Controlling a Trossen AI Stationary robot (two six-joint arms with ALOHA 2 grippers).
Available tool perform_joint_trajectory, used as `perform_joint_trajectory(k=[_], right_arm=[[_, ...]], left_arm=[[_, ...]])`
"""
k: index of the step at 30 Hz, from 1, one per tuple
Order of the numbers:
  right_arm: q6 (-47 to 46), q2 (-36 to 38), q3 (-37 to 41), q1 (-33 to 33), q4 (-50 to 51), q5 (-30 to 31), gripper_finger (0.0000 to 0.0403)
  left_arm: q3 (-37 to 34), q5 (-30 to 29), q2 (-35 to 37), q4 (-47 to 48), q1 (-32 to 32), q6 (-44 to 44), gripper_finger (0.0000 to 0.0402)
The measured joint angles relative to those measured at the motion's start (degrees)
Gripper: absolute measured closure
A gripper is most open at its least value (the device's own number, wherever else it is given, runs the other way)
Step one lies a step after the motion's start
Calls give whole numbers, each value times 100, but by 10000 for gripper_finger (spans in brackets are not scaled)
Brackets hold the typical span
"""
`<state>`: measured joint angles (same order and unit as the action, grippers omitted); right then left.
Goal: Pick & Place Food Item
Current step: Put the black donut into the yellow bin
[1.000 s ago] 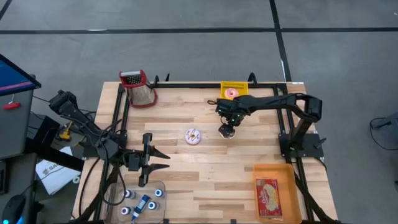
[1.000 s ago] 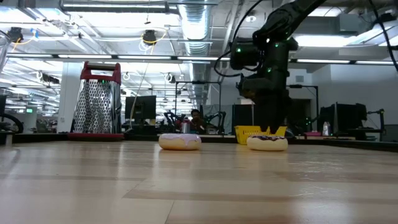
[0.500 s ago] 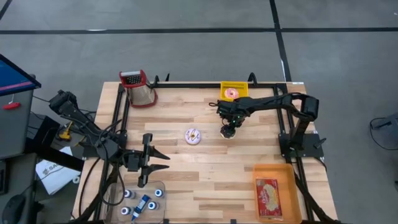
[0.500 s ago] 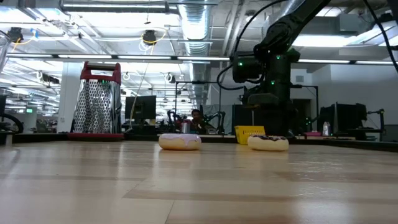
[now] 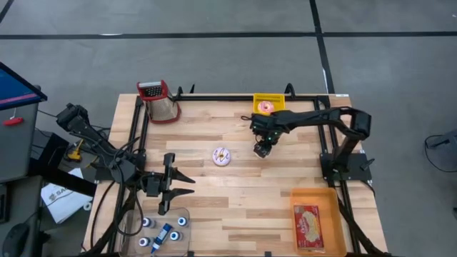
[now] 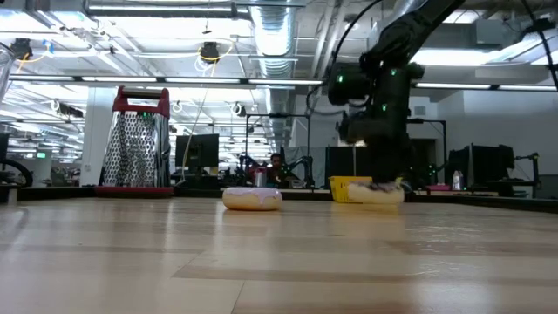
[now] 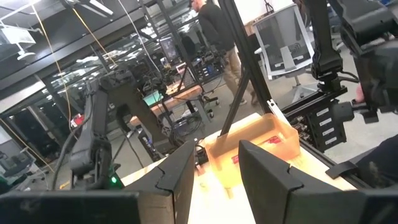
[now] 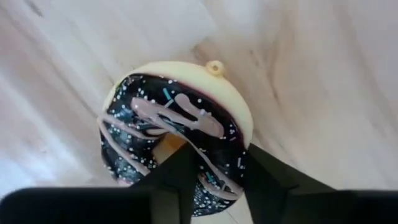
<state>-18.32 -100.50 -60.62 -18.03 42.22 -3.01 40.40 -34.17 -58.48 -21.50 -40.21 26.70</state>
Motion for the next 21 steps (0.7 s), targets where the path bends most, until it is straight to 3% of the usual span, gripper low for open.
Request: perform_joint_trajectory(k=[7,14,21], right_arm=[[27,1108,0,-240,-1,6,325],[-59,2237,-184,-1165,247,108,326],[-74,2192,-775,-2232,428,-89,326]], left_arm=[[0,-2,0,0,0,1,282],[0,-4,0,-50,0,2,282],[0,-8,2,-156,0,136,282]])
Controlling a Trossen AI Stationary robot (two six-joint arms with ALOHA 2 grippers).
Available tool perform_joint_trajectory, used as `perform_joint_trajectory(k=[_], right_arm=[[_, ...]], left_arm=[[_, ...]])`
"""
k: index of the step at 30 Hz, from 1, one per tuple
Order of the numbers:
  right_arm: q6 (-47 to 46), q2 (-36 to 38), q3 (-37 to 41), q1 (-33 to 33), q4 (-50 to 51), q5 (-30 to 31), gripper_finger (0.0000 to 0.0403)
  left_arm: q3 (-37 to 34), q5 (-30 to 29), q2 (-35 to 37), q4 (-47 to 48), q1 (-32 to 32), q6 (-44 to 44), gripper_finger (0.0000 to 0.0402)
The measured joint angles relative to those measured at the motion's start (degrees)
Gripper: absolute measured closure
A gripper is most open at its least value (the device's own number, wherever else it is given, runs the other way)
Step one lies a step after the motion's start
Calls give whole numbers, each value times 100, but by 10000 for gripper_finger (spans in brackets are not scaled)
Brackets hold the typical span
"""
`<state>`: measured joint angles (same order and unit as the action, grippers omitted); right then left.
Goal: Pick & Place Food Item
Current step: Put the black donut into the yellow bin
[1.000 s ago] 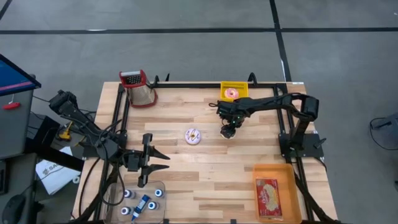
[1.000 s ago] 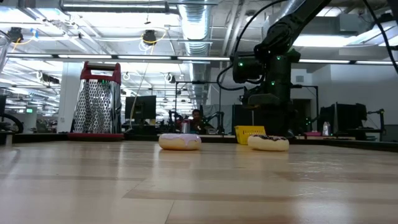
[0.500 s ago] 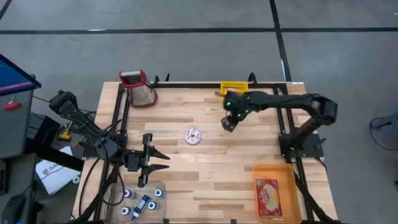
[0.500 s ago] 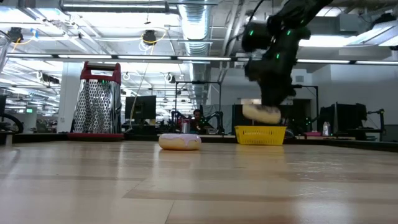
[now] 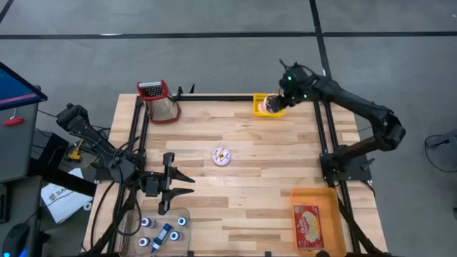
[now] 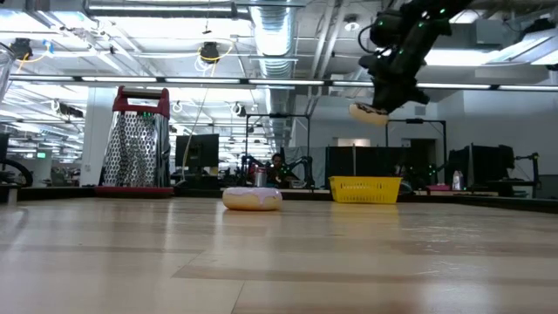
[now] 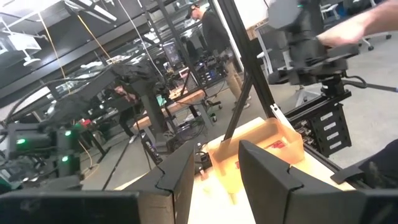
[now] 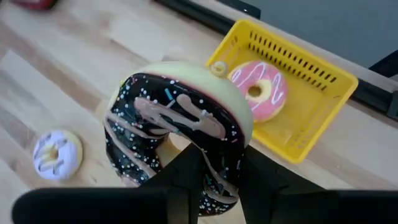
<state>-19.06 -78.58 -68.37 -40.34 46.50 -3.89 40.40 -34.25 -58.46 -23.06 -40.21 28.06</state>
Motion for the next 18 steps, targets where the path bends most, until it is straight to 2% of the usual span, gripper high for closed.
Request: perform_joint_trajectory(k=[6,10,18], right_arm=[[-5,-796,-668,-565,43,-542,326],[-28,-1407,-1163,-843,495,-821,326],[96,-2267,-1842,-1318,1330,-827,326]], left_arm=[[0,-1,0,8,0,61,282],[0,-1,0,9,0,63,282],[0,1,0,19,0,61,282]])
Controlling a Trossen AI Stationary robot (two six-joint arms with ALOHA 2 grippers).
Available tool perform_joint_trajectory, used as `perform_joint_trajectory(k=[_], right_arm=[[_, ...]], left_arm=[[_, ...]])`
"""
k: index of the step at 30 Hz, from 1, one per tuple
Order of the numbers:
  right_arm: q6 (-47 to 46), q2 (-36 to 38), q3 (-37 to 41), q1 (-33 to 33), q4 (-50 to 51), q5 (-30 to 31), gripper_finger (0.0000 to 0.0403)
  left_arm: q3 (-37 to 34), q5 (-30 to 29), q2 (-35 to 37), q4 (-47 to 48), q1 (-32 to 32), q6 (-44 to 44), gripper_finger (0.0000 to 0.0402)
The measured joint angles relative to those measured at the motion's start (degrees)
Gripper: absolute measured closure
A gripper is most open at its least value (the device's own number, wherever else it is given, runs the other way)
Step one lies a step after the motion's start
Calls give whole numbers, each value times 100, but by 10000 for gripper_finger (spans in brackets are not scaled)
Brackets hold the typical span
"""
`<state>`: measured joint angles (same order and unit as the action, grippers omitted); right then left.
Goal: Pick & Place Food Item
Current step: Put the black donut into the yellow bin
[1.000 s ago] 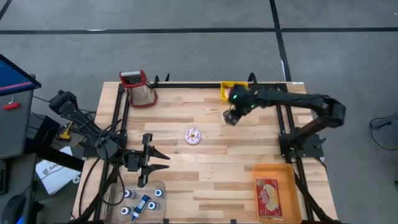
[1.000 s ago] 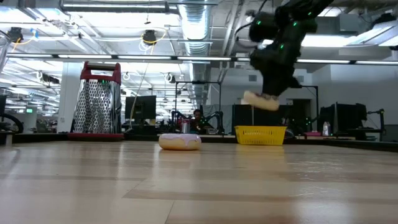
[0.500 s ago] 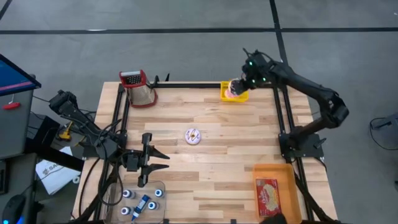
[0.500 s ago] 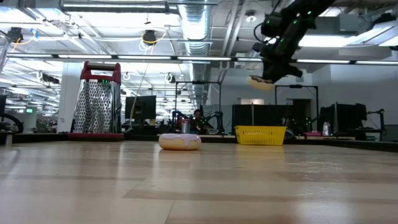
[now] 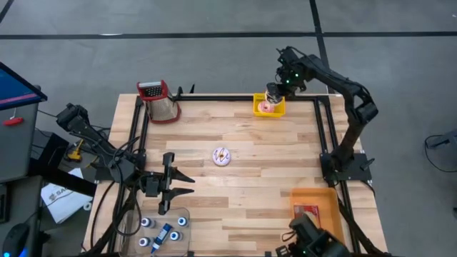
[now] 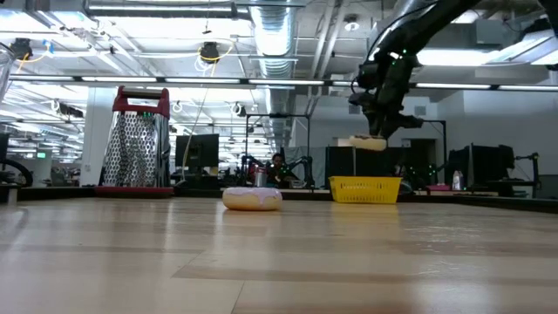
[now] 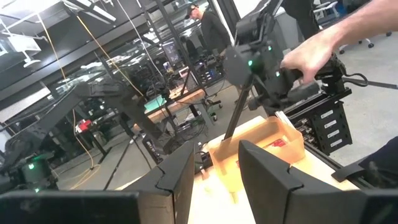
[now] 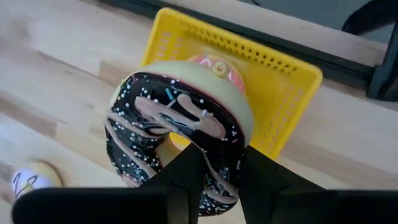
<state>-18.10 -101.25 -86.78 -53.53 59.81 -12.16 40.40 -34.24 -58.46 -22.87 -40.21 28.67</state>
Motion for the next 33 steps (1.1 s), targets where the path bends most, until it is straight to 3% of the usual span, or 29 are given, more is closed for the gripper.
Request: perform_joint_trajectory(k=[11,14,33], right_arm=[[101,-594,-57,-108,43,199,326],[115,-615,-57,-153,33,438,326],[106,-695,29,-164,-100,457,326]], left_arm=[[0,0,0,2,0,0,282],[0,0,0,7,0,0,282],[0,1,0,-4,-2,-20,282]])
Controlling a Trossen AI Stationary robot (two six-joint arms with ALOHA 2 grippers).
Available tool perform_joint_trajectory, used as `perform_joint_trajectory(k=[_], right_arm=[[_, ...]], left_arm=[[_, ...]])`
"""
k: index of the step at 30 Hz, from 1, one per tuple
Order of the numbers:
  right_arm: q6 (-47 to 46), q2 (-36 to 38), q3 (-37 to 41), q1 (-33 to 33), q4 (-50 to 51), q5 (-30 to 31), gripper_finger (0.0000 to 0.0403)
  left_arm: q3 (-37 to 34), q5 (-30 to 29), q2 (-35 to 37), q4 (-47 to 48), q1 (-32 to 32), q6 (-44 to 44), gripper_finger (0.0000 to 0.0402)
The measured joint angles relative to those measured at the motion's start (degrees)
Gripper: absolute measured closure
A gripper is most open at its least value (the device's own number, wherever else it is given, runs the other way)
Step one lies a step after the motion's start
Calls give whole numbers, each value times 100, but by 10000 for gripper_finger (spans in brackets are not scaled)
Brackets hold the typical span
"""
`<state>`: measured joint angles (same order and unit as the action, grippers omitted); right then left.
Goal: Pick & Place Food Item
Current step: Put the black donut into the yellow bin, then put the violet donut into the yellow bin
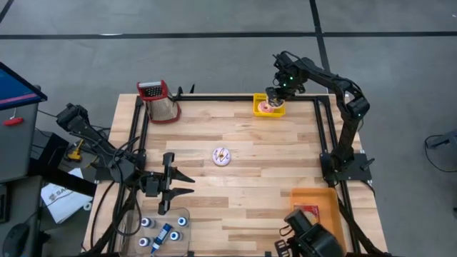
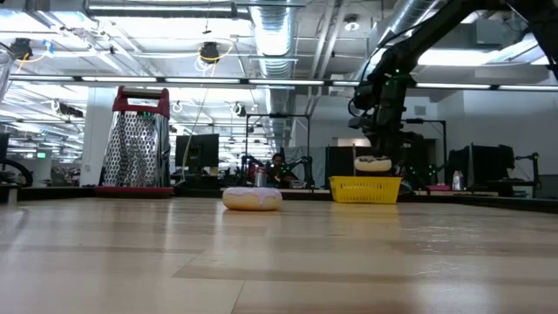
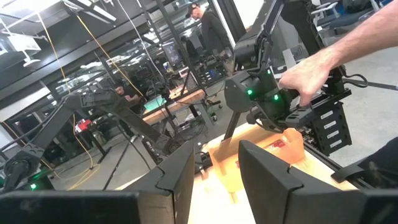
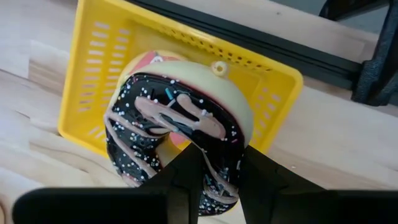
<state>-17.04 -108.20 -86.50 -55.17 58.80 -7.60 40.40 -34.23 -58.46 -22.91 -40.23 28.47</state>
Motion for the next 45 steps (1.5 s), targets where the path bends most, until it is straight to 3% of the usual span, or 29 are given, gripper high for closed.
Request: perform_joint_trajectory(k=[24,39,45], right_arm=[[304,-417,-63,-43,37,-7,323],[354,-417,-63,-87,-95,2,220],[354,-293,-61,-179,-142,17,205]], left_arm=[[0,1,0,6,0,-4,282],[0,1,0,14,1,-4,282],[0,1,0,19,0,-4,282]])
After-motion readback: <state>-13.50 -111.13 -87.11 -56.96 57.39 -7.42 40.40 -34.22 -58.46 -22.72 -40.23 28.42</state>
